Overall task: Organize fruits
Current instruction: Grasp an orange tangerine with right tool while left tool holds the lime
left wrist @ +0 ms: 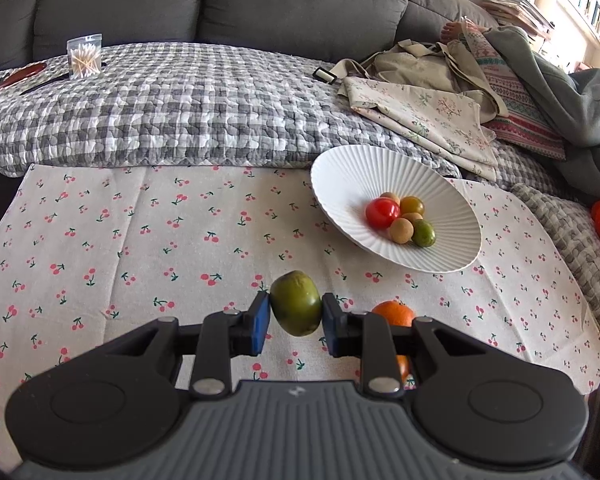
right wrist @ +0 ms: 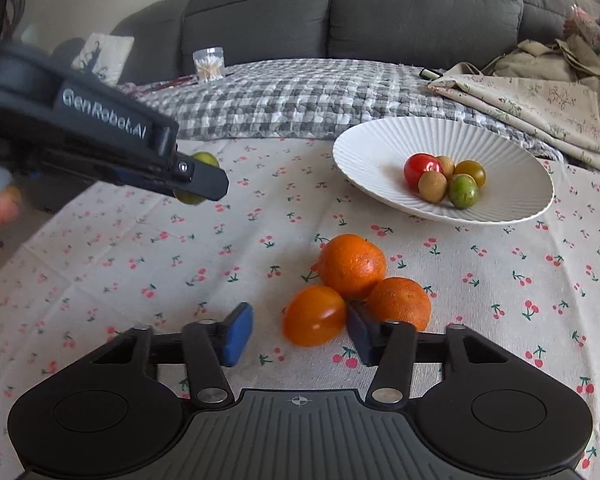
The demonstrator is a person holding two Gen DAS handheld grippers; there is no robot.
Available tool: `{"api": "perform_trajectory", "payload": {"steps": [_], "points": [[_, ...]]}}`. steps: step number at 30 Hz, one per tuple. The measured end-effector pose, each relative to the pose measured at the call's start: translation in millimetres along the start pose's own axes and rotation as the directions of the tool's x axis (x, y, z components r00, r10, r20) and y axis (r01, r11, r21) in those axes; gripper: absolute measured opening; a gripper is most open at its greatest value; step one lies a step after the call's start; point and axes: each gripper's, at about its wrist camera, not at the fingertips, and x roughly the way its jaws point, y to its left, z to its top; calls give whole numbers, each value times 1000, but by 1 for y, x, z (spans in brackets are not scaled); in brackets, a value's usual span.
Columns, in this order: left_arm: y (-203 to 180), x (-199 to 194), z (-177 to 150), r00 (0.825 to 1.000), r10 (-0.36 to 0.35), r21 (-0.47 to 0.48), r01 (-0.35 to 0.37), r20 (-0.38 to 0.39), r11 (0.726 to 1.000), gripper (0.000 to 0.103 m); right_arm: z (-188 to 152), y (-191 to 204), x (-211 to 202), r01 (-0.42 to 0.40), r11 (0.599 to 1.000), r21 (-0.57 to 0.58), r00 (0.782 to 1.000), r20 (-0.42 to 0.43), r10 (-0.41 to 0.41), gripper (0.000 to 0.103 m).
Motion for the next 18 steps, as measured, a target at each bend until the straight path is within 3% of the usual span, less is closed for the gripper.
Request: {"api": "perform_trajectory", "payload": {"steps": [1, 2, 18], "points": [[0, 0, 0, 1000, 0, 0, 0, 1, 1000, 26, 0, 1, 1, 6, 1000, -5, 1000, -1, -6, 32], [0, 0, 0, 1000, 0, 0, 0, 1, 1000, 26, 0, 0, 1, 6, 1000, -6, 1000, -4, -6, 29], [4, 1, 1, 1000, 8, -3, -8, 4, 1000, 26, 18, -27, -37, -109, 983, 145, 994, -2, 110, 29]]}}
